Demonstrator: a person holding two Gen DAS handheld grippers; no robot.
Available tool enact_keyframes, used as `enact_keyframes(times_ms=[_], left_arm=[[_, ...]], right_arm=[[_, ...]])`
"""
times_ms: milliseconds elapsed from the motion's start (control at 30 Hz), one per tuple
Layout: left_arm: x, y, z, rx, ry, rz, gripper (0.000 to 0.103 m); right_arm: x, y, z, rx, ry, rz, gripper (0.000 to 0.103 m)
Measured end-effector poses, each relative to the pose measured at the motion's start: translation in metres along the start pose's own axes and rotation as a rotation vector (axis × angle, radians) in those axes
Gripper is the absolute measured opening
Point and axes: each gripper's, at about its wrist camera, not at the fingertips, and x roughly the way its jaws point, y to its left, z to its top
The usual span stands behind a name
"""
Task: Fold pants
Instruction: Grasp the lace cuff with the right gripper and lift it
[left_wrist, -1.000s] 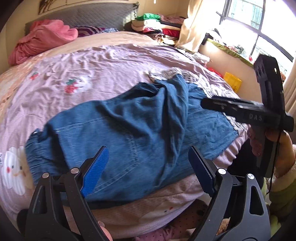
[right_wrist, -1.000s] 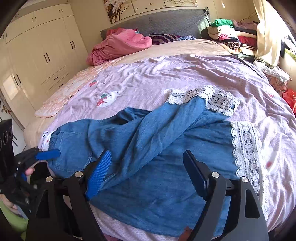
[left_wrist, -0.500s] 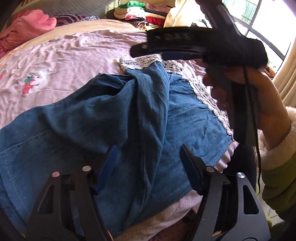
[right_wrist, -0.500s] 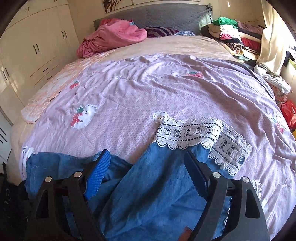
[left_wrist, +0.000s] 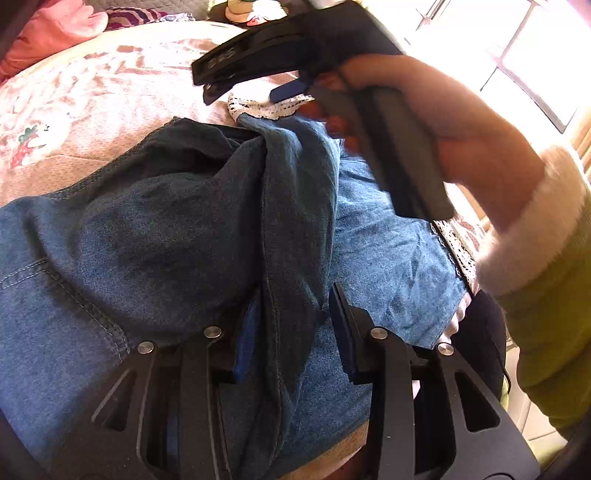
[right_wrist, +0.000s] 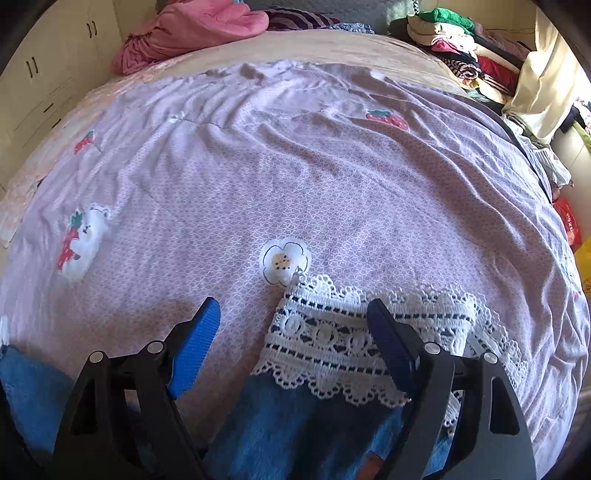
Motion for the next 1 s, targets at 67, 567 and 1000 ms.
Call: enact_keyframes(times_ms=[67,567,1000], left_arm=[[-0.001,0.000,0.001,0.002,0.000,0.000,0.029],[-0.006,0.013,0.010,-0.004,-0.035,-0.011,0.025],[-0.020,-0.002,0.003,0.136,-0.041,0.026,0.002]], right_arm=[[0.016,-0.003,0.001,0.002,0.039,-0.043,0.064],[-0.091,-0.058,-0.033,0.161,-0.214,0.182,0.008],[-0.199,-0.129,-0.123,0.342,-0.400,0.223,0.008]])
